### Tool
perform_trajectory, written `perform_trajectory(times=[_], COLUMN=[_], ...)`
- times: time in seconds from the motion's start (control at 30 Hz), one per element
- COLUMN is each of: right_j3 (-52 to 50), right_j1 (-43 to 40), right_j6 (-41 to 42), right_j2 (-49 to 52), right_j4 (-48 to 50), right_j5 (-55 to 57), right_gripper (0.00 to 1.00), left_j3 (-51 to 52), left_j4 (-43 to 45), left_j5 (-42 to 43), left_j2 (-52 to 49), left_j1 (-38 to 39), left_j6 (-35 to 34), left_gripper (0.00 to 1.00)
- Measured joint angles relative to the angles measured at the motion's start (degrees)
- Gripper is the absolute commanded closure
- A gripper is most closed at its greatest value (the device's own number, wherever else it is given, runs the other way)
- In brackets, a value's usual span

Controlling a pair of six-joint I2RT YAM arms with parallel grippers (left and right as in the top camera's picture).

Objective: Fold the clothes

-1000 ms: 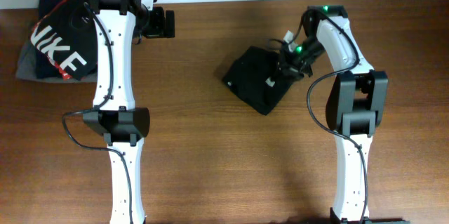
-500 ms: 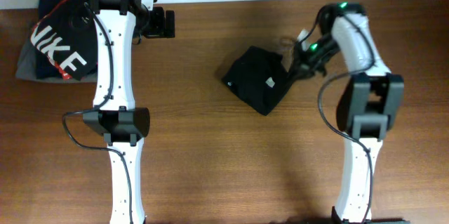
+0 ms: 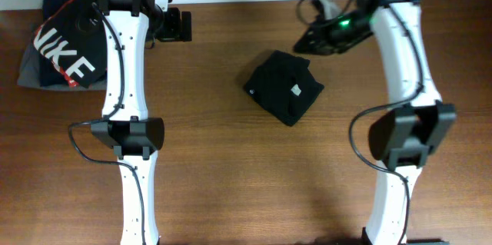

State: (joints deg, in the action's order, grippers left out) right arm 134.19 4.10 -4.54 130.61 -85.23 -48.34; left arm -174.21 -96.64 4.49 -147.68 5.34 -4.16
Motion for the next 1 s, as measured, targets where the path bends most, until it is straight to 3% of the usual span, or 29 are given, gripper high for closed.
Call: perform_trajectory(times=[0.27, 0.47, 0.67, 0.8, 1.0], right_j3=[-13.62, -28.3, -35.56, -36.83, -36.11], right_j1=[5.64, 2.36, -1.03, -2.82, -6.93], right_j6=[-0.24, -1.88, -5.33, -6.86, -16.22], right_j2=[4.33, 5.55, 5.6, 5.6, 5.38], right_j4=[9.86, 13.92, 15.45, 13.27, -1.29], right_j5=[-3.74, -5.11, -5.97, -7.15, -15.3], right_gripper=[0.89, 0.84, 0.88, 0.93, 0.94], left_j3=[0.0, 0.0, 0.0, 0.0, 0.0], left_j4=[0.0, -0.02, 0.0, 0.0, 0.0], left_j5=[0.0, 0.0, -0.02, 0.0, 0.0], left_j2=[0.02, 0.0, 0.0, 0.02, 0.0], left_j1=[0.0, 0.09, 0.11, 0.17, 0.28], left_j6=[0.0, 0.0, 0.02, 0.02, 0.0], left_gripper=[0.01, 0.01, 0.01, 0.01, 0.01])
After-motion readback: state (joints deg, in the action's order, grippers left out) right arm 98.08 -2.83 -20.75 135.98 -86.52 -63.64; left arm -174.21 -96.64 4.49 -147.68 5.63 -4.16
